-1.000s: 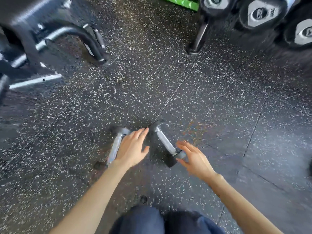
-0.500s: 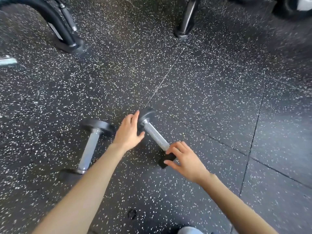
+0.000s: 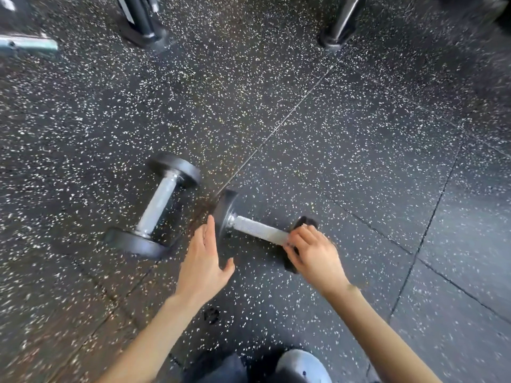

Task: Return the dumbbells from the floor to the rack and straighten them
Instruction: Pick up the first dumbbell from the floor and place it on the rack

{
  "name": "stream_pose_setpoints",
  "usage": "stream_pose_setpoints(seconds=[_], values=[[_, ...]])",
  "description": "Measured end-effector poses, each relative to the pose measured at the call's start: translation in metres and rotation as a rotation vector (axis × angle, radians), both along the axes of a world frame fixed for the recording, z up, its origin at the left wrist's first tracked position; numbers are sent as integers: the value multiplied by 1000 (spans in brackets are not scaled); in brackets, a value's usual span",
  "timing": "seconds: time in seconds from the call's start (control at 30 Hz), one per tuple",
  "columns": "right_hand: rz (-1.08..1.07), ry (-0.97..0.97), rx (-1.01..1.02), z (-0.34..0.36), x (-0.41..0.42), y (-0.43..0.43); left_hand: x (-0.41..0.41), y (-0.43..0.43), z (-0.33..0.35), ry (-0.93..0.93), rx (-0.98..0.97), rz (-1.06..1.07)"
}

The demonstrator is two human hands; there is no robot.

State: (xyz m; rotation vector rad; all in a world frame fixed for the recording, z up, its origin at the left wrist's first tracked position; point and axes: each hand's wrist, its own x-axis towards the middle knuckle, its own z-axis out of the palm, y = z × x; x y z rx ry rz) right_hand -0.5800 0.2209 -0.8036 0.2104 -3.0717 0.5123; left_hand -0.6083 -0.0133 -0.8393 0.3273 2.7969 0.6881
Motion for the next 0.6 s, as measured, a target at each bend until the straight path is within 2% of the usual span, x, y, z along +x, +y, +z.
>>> stream_pose_setpoints(seconds=[0.07,0.17,0.37,0.6], values=[[-60,-26,22,-2,-5,-20,14,-5,-2,17,21,0],[-12,-190,39,-16,-17,-42,14,-19,-5,55,26,-29],[10,-276,55,-46,-35,-56,-4,-38,-21,37,59,-77],[-110,-297,50,-67,-38,-61,-17,-39,-27,-69,377,-5]])
